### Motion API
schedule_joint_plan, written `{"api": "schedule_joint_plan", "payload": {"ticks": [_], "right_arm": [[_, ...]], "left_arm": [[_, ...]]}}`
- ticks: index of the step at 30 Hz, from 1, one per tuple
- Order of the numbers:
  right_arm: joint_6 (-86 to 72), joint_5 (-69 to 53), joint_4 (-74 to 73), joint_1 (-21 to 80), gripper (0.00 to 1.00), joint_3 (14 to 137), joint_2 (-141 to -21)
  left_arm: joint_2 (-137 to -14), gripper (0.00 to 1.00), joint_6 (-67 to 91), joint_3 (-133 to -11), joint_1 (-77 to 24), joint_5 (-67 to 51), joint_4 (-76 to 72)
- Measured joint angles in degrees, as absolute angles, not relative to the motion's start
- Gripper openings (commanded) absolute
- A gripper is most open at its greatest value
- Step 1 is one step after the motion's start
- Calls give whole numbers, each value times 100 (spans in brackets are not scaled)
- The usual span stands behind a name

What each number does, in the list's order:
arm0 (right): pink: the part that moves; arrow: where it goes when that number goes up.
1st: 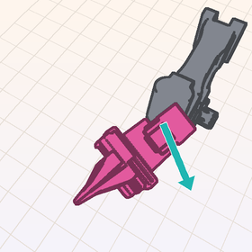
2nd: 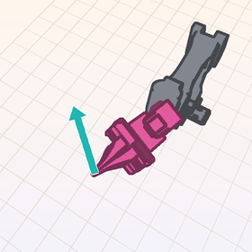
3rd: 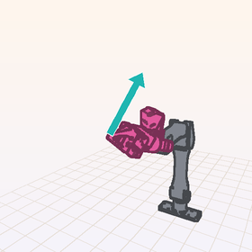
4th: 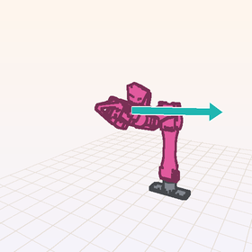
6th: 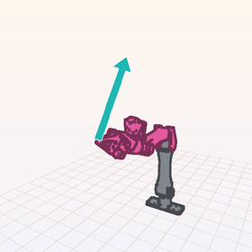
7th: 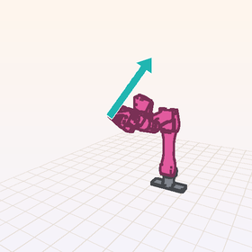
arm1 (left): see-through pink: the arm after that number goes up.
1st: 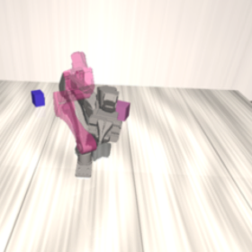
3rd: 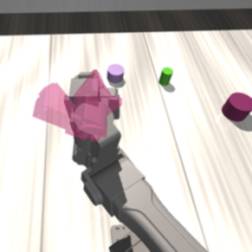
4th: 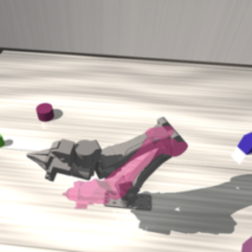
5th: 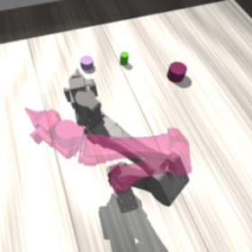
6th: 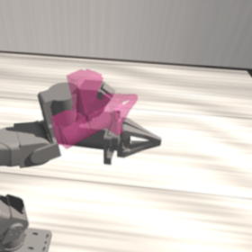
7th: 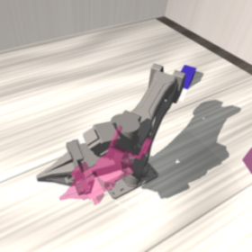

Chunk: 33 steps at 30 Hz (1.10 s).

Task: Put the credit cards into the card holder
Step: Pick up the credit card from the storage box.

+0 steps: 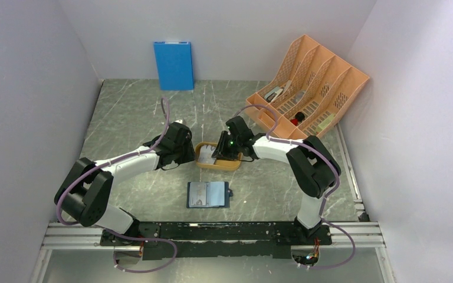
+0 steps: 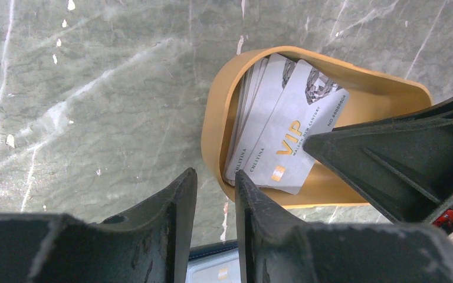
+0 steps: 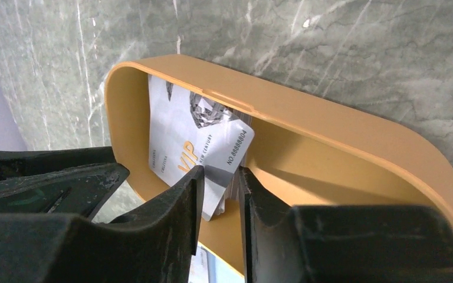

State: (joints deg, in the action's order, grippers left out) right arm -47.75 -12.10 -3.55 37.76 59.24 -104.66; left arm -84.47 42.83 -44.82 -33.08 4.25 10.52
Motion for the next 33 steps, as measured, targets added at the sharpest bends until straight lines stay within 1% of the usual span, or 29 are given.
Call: {"api": "schedule_joint_plan", "payload": {"ticks": [6, 11, 17, 18, 24, 33], "right_arm": [[-4908, -1291, -156, 3686, 22, 5734, -10425], [-5013, -1334, -23, 3588, 12, 5513, -10267], [-5057, -1400, 19, 3538, 3, 5468, -10180], [-5059, -1413, 19, 3535, 0, 5465, -10171], [-5124, -1459, 8, 3531, 0, 5459, -10007], [-5229, -1490, -373, 3514, 0, 5463, -9297]], "left_arm": [[-8447, 34, 4283, -4482, -3308, 425, 1052], [-8447, 34, 4283, -4482, -3304, 425, 1052], [-8447, 33, 4283, -4482, -3304, 425, 1052], [-8447, 33, 4285, -4482, -3301, 425, 1052], [-8447, 32, 4283, -4482, -3301, 423, 1052], [-8440, 32, 4283, -4488, -3282, 427, 1066]]}}
